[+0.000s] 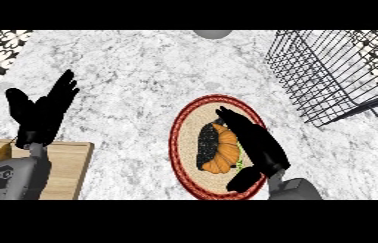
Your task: Pick the croissant from the placemat and place it in the basket
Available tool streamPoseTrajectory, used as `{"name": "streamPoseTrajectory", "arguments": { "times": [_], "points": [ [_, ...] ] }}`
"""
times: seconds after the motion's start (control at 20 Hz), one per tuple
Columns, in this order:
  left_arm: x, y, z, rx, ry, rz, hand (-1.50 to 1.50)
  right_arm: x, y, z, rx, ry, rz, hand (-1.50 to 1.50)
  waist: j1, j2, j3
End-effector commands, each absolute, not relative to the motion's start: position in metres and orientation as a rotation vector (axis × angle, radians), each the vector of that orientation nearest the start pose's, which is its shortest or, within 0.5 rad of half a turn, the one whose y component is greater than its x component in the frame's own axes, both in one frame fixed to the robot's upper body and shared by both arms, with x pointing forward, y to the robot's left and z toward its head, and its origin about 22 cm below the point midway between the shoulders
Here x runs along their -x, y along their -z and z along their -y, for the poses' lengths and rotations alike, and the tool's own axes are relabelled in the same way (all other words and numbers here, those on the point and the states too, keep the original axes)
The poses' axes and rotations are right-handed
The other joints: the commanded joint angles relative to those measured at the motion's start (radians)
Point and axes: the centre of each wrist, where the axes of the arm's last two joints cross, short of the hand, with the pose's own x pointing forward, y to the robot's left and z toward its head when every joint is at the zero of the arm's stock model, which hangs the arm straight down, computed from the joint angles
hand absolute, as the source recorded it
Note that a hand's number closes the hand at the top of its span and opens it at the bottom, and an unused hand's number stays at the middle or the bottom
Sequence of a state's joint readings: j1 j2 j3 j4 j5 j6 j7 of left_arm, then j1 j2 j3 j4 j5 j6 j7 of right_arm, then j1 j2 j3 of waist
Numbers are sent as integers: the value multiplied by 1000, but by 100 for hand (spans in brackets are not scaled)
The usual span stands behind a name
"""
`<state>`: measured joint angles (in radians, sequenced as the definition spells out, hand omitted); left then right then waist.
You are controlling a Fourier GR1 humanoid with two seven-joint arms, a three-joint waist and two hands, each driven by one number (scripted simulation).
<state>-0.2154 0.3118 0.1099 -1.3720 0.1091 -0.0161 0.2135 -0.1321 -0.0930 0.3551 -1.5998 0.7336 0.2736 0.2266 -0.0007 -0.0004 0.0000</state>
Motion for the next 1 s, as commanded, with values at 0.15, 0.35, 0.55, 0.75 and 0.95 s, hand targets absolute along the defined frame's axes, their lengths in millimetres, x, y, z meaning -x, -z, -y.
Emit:
{"name": "streamPoseTrajectory", "arguments": {
  "times": [0.15, 0.35, 0.55, 0.75, 0.95],
  "points": [
    [-293, -42, -314, -194, 73, 1380, 0, -255, -17, 129, 414, -1132, 1344, -150, 2, 0, 0],
    [-283, -26, -305, -198, 85, 1380, 0, -252, 16, 137, 424, -1151, 1330, -150, 3, 0, 0],
    [-286, -31, -318, -198, 58, 1384, 0, -245, 19, 126, 426, -1312, 1302, 150, 2, 1, 0],
    [-285, -31, -315, -194, 64, 1385, 0, -254, 14, 115, 456, -1290, 1311, 150, 2, 0, 0],
    [-297, -47, -325, -190, 62, 1394, 0, -278, 8, 119, 439, -1319, 1314, 150, 2, 1, 0]
  ]
}}
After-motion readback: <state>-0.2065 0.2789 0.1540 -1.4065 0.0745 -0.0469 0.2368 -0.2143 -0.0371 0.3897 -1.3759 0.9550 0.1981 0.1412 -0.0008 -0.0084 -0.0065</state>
